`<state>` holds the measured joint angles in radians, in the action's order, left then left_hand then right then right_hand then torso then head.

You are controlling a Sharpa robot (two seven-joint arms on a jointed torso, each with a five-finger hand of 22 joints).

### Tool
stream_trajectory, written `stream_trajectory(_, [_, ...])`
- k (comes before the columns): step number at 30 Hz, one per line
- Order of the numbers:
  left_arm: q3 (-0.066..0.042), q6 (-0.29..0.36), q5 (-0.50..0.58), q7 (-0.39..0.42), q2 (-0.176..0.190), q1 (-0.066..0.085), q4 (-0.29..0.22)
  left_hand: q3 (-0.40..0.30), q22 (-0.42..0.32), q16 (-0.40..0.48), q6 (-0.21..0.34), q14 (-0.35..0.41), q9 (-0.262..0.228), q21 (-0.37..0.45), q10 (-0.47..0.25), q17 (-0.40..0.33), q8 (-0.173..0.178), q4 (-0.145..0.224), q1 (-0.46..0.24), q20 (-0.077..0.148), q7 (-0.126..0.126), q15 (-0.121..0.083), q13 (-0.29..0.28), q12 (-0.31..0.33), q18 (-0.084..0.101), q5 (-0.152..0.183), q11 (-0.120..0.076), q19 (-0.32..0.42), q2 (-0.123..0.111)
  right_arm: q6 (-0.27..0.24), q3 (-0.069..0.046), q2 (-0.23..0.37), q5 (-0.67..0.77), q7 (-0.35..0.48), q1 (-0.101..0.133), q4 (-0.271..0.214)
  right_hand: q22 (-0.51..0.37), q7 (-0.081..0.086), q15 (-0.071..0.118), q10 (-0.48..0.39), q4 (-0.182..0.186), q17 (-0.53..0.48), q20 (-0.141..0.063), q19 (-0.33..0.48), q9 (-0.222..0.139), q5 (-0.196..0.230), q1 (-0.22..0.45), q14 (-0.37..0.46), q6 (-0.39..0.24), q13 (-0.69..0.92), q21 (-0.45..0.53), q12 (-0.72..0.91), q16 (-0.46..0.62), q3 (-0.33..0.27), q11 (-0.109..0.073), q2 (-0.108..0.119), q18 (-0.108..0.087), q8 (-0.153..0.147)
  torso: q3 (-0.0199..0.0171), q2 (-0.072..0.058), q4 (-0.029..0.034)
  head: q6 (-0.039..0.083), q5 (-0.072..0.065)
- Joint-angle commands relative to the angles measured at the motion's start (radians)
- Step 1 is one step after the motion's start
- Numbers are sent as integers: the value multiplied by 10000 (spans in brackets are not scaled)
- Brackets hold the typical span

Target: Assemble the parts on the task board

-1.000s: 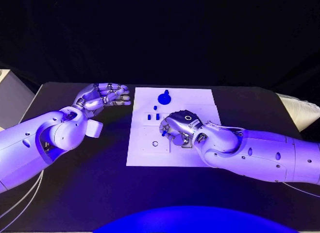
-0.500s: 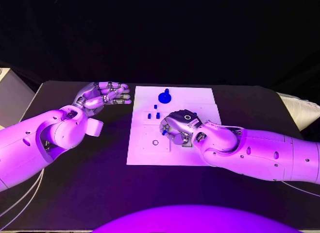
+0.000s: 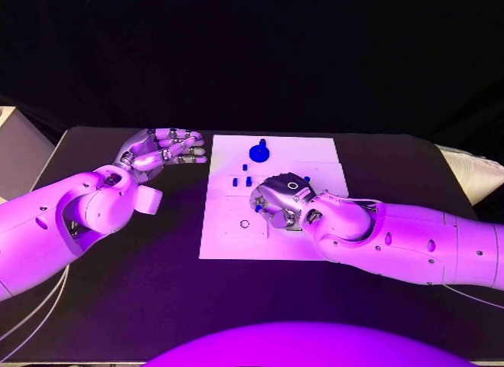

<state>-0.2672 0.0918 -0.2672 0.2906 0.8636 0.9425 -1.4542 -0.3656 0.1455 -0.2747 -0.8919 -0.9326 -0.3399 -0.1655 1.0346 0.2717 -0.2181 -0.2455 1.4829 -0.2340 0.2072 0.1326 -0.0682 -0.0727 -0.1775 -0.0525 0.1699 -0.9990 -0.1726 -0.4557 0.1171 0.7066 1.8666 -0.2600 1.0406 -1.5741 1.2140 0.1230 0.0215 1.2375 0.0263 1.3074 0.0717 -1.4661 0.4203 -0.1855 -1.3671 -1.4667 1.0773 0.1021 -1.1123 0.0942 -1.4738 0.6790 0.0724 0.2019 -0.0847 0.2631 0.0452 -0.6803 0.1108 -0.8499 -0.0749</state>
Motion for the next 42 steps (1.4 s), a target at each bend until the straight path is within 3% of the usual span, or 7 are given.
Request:
stream_trajectory(1, [-8,-137,61,44,-24,-6,-20,58,-19,77,4,52,13,70,-43,-13,36,-8,107,-20,37,40,0,54,-53,24,13,-72,12,269,42,-38,86,119,-42,21,-46,100,-31,73,47,987,0,-134,-33,-45,327,-683,-169,-82,90,-182,13,-76,-56,138,-73,-114,7,2,-5,-19,9])
stream_trajectory(5, [-8,-149,61,30,-29,-6,-4,60,-24,87,5,58,15,76,-47,-14,38,-8,109,-21,37,42,1,56,-52,24,15,-72,12,260,59,-36,25,182,-45,40,-178,119,-132,-430,216,875,86,-81,-161,89,693,-652,-627,-235,289,-343,80,-298,58,556,-103,-444,2,9,-3,-31,-2])
stream_trajectory(11, [-8,-155,61,16,-30,-6,9,67,-35,109,7,68,19,90,-58,-15,41,-9,110,-25,40,46,2,60,-51,25,18,-72,13,245,68,-17,5,127,-47,56,-537,117,-209,-1143,284,570,161,35,-289,212,714,-566,-963,-350,791,-330,280,-666,149,765,-198,-740,6,8,-5,-50,1])
stream_trajectory(25, [-8,-192,61,-30,-41,-7,38,72,-48,130,10,74,24,105,-70,-15,46,-7,116,-28,42,50,2,64,-51,25,21,-72,16,105,72,16,78,-191,-47,73,-702,180,-247,-1534,311,445,211,49,-423,61,503,-539,-1211,-366,1023,-250,365,-1088,209,710,-230,-1000,-3,0,-1,-37,-7])
stream_trajectory(34, [-8,-223,61,-63,-46,-7,46,74,-52,137,12,74,26,110,-73,-15,48,-7,117,-29,43,51,2,65,-51,24,23,-72,16,-441,69,66,107,-351,-48,26,-825,261,-318,-2060,400,348,269,38,-705,-198,193,-519,-1707,-377,1199,-215,425,-1635,301,586,-248,-1431,-5,0,1,39,-68])
stream_trajectory(42, [-7,-238,61,-68,-58,-8,60,78,-60,148,16,77,29,118,-81,-15,52,-7,118,-31,44,53,3,68,-51,24,25,-72,16,-726,36,195,90,-383,-48,-52,-869,326,-351,-2304,461,315,295,30,-813,-265,38,-513,-1761,-381,1262,-218,444,-1946,344,515,-254,-1525,-8,9,-7,105,-99])
